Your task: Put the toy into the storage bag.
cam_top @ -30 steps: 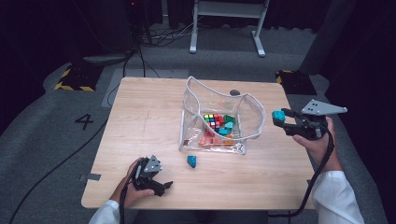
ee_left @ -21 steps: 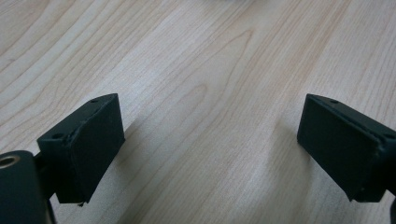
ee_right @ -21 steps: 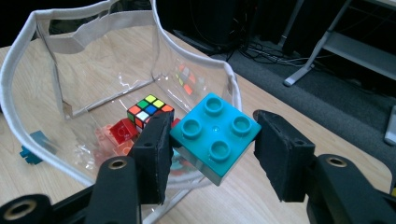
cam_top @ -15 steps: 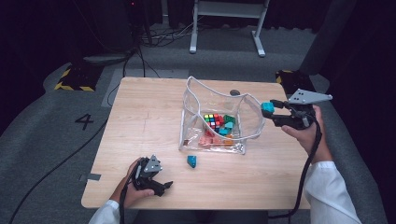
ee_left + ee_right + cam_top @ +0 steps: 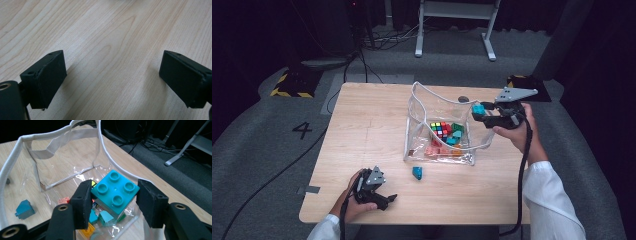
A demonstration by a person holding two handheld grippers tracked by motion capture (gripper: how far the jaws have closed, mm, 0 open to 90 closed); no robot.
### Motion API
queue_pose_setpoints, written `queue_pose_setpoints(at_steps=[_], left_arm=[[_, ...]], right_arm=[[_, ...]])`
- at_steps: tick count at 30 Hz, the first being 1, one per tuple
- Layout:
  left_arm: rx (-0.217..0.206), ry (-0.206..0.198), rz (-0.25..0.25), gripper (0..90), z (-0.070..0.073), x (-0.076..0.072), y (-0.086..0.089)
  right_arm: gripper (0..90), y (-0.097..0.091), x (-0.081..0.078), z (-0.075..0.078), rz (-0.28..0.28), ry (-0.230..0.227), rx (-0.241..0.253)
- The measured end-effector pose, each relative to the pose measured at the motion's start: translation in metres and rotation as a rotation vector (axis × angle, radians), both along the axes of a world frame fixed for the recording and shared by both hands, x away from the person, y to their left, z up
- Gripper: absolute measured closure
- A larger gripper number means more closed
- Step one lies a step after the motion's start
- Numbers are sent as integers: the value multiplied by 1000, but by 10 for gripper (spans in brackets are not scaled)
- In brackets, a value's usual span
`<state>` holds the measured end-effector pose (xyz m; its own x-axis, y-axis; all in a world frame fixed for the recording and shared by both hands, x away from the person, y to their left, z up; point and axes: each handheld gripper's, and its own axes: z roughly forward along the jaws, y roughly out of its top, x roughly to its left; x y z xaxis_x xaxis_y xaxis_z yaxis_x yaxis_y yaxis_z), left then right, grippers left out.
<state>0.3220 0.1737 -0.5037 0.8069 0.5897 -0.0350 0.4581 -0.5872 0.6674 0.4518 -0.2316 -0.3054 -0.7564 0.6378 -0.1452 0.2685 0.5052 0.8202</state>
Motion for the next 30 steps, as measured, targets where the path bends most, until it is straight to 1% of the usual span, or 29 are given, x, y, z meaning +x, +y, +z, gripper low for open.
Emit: queue_pose_setpoints(at_steps=[1, 2, 5, 10, 11, 12, 13, 15, 16, 17, 18, 20, 21, 22, 23, 24, 25, 27, 28, 29, 30], left_arm=[[0, 0, 0, 75, 0, 0, 0], [0, 0, 0, 75, 0, 0, 0], [0, 0, 0, 75, 0, 0, 0], [3, -1, -2, 75, 0, 0, 0], [3, -1, -2, 75, 0, 0, 0], [3, -1, -2, 75, 0, 0, 0], [3, -1, -2, 75, 0, 0, 0], [0, 0, 0, 75, 0, 0, 0], [0, 0, 0, 75, 0, 0, 0], [0, 0, 0, 75, 0, 0, 0], [0, 0, 0, 75, 0, 0, 0], [0, 0, 0, 75, 0, 0, 0], [0, 0, 0, 75, 0, 0, 0], [1, 0, -1, 75, 0, 0, 0], [0, 0, 0, 75, 0, 0, 0], [0, -1, -1, 75, 0, 0, 0], [0, 0, -1, 75, 0, 0, 0], [1, 0, -1, 75, 0, 0, 0], [0, 0, -1, 75, 0, 0, 0], [0, 0, 0, 75, 0, 0, 0], [0, 0, 0, 75, 0, 0, 0]], right_arm=[[476, 4, 3, -1, 11, 0, -7], [476, 9, 5, -3, 16, 16, -13], [476, 19, 9, -6, 40, 25, -26], [476, 37, 18, -12, 65, 39, -72], [476, 40, 18, -13, 62, 50, -78], [476, 45, 19, -15, 72, 60, -76], [476, 47, 21, -17, 85, 55, -95], [476, 52, 23, -19, 91, 58, -118], [476, 55, 25, -22, 97, 64, -138], [476, 58, 26, -23, 95, 71, -144], [476, 60, 27, -25, 100, 76, -160], [476, 65, 31, -29, 106, 85, -208], [476, 68, 32, -31, 104, 95, -216], [476, 71, 35, -33, 109, 100, -246], [476, 73, 36, -34, 118, 94, -276], [476, 75, 37, -36, 119, 97, -286], [476, 76, 38, -37, 129, 99, -305], [476, 79, 40, -38, 134, 109, -317], [476, 79, 40, -38, 131, 120, -343], [476, 79, 41, -38, 133, 122, -350], [476, 80, 43, -40, 142, 118, -374]])
